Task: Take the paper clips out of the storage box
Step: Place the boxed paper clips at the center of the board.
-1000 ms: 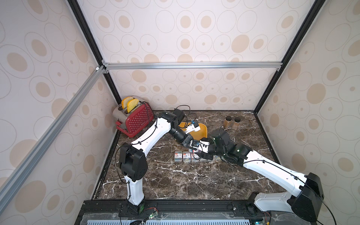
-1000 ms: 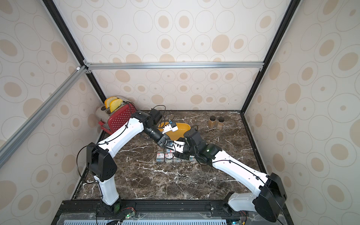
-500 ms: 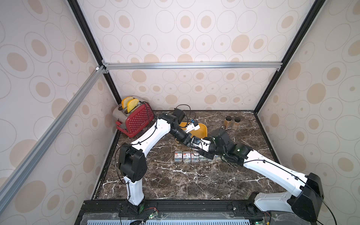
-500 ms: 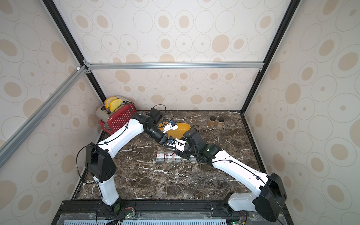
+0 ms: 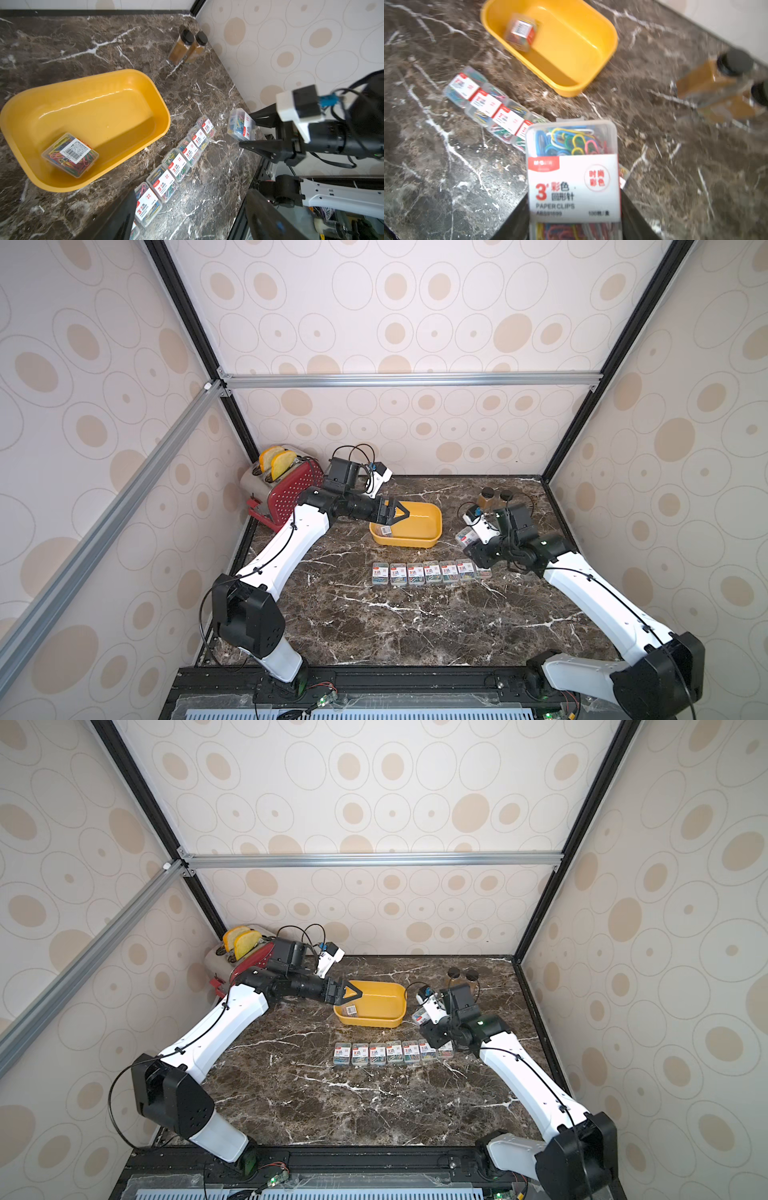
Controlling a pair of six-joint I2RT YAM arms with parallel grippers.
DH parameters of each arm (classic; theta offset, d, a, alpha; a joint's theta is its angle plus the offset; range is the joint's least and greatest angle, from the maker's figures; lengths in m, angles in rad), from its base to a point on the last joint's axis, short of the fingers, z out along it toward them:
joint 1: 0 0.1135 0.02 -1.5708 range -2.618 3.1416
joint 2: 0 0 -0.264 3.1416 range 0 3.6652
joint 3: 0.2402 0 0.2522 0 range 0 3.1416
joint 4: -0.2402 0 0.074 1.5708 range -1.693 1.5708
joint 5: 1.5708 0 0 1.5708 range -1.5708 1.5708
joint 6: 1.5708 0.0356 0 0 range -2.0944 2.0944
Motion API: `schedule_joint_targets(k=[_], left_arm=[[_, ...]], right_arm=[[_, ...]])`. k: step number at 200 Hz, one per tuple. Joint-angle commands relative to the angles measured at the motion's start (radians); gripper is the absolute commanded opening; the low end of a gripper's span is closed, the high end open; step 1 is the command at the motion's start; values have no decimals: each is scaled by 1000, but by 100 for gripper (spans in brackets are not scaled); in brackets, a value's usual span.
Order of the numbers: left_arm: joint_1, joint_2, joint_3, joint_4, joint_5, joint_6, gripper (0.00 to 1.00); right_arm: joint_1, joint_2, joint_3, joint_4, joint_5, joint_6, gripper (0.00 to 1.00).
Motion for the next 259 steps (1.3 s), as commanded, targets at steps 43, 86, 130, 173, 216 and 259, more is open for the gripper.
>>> schedule_joint_targets(k=[43, 86, 130, 173, 216, 259], left_arm=[[-10, -59, -160, 207, -35, -160, 84], [-11, -65, -193, 210, -33, -140, 84], [-12, -53, -195, 205, -21, -121, 84], [-11, -37, -186, 202, -11, -108, 84], [-11, -30, -183, 201, -9, -104, 85], [-10, -29, -184, 201, -9, -103, 86]], right_arm=[[-238, 214, 7, -74, -36, 112, 4], [-314, 277, 0, -67, 12, 112, 1], [-317, 326, -19, -61, 32, 129, 3], [-318, 378, -31, -47, 44, 149, 9], [-318, 401, -37, -32, 37, 160, 20], [-319, 416, -36, -23, 31, 169, 42]])
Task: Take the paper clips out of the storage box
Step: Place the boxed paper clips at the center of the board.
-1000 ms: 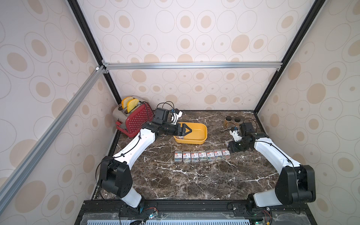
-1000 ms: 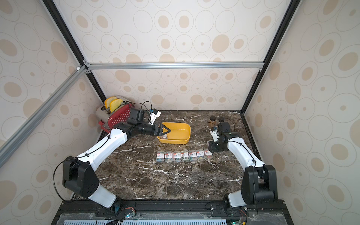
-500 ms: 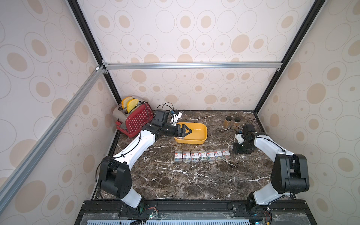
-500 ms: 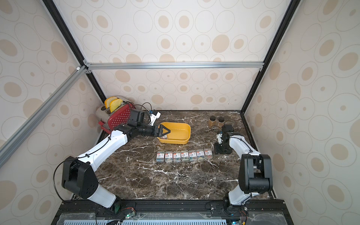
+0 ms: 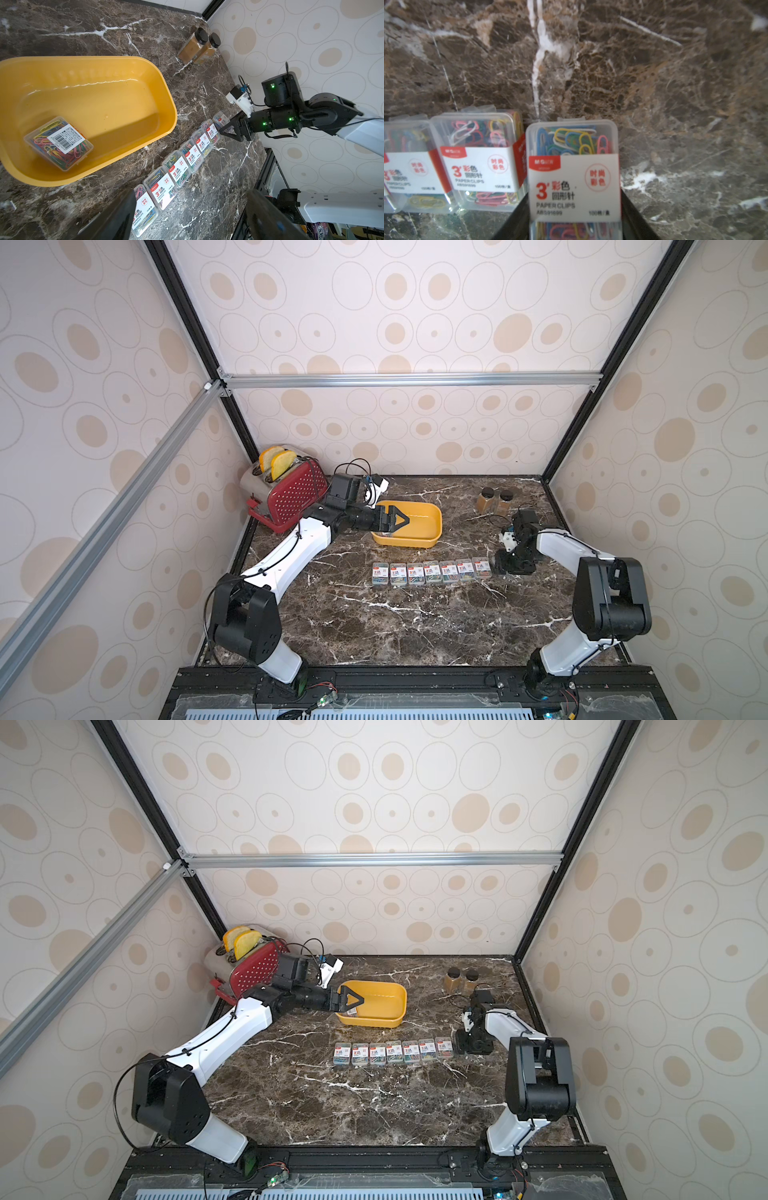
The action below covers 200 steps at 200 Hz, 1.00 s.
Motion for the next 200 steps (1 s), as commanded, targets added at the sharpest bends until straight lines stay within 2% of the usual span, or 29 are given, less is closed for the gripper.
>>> schedule_joint_targets(k=[1, 22, 47, 85, 118, 166, 200], left_arm=[[-4, 1, 9, 8, 11, 22, 86], [-5, 0, 9, 7, 11, 20, 87], [-5, 5, 10, 9, 13, 20, 88], [-5, 14, 14, 14, 22, 14, 88], [-7, 20, 20, 17, 24, 11, 88], [-11, 23, 31, 19, 26, 10, 87], [-13, 25, 36, 22, 25, 8, 87]], right_arm=[[-4, 9, -7, 8, -4, 17, 42], [-5, 14, -1, 11, -5, 20, 47], [-4, 12, 4, 16, -6, 24, 61], [-4, 7, 0, 13, -22, 30, 71], [-5, -35, 11, 2, -15, 40, 71], [-38, -101, 57, -4, -28, 64, 64], [-55, -77, 77, -22, 71, 78, 57]])
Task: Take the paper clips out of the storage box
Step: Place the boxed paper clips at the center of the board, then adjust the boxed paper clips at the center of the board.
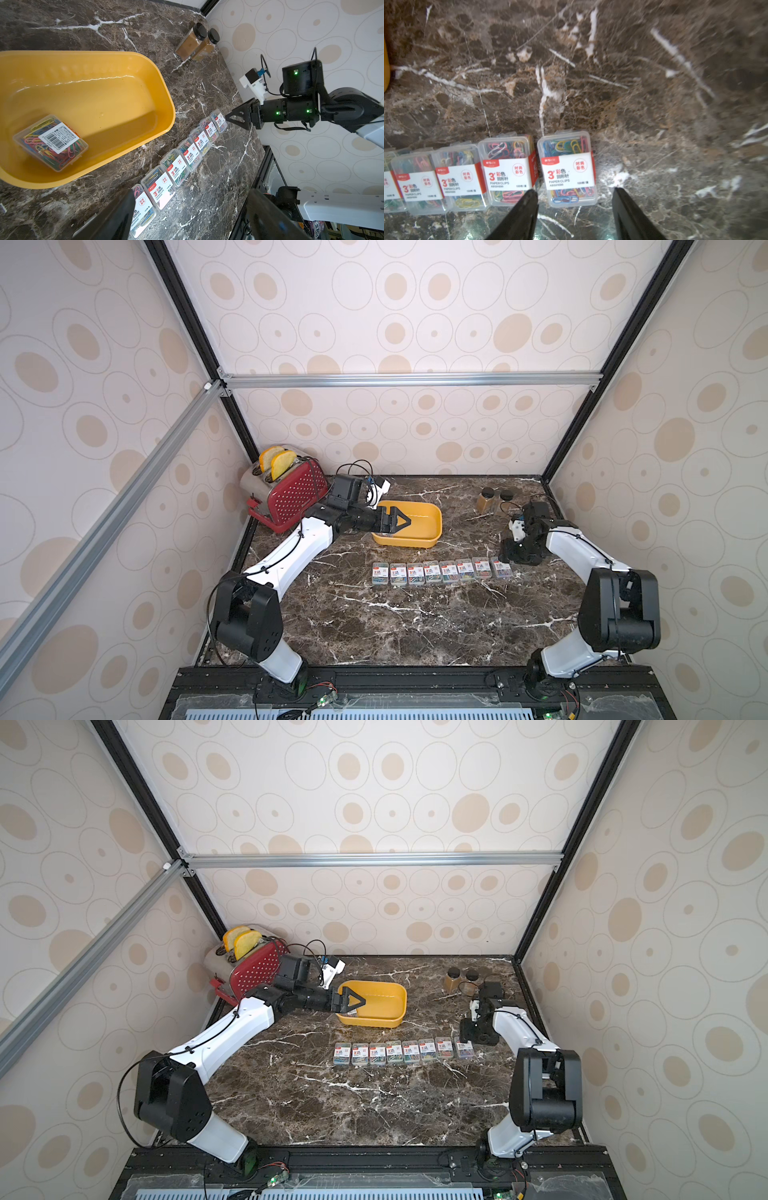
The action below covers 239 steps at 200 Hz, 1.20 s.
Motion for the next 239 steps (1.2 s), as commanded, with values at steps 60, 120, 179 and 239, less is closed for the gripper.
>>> schedule_joint_targets(k=[60, 120, 179, 239], left_arm=[[-8, 15, 48, 19, 8, 7, 88], [-8, 23, 57, 4, 3, 20, 89], [-8, 34, 64, 8, 6, 22, 90], [-11, 88, 119, -91, -61, 65, 91]], right_arm=[[-44, 89, -28, 19, 181, 50, 57], [-44, 137, -35, 47, 117, 50, 57], [-44, 133, -29, 45, 158, 56, 60], [-40, 93, -4, 32, 183, 87, 65]])
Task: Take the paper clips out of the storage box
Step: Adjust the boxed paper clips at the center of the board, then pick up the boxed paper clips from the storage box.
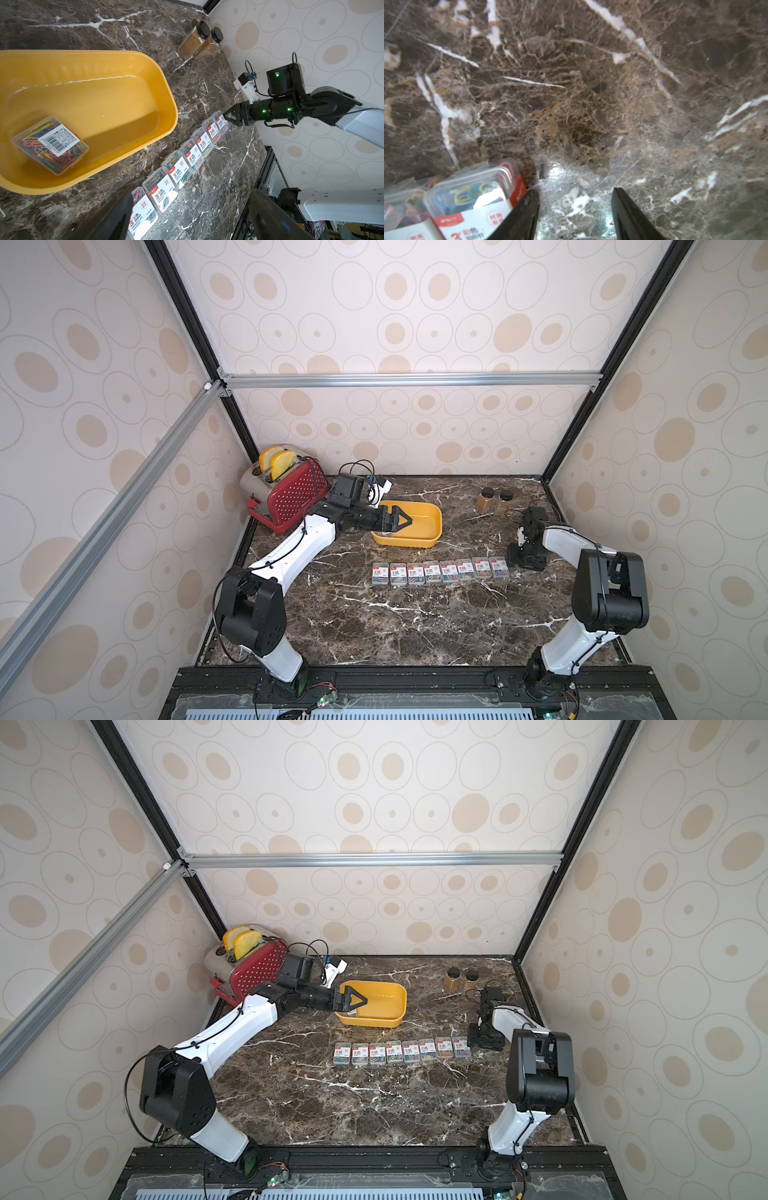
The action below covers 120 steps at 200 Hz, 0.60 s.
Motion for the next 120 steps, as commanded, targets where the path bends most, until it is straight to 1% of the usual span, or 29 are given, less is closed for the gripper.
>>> schedule_joint_targets(k=[1, 17, 28, 57, 65, 68, 80, 105, 120], left_arm=[[-10, 39, 80, -78, -52, 58, 91], [-17, 82, 126, -151, -135, 92, 94], [-24, 112, 150, -176, -199, 101, 99], [-41, 208, 233, -231, -339, 115, 99], [-48, 236, 260, -232, -375, 121, 99], [-51, 247, 272, -260, -389, 125, 99], [-65, 292, 324, -286, -440, 139, 99], [-94, 395, 431, -329, -549, 156, 99], [-99, 453, 492, -360, -597, 139, 99]], right_arm=[[3, -44, 19, -23, 32, 31, 65], [27, -85, 44, -50, 27, 24, 70], [55, -114, 62, -62, 20, 20, 74], [137, -177, 112, -89, -18, 10, 84], [156, -187, 130, -99, -31, 5, 84], [164, -191, 136, -102, -37, 3, 84], [187, -205, 154, -107, -68, -6, 87], [215, -233, 182, -106, -131, -23, 88], [217, -248, 194, -103, -169, -40, 88]])
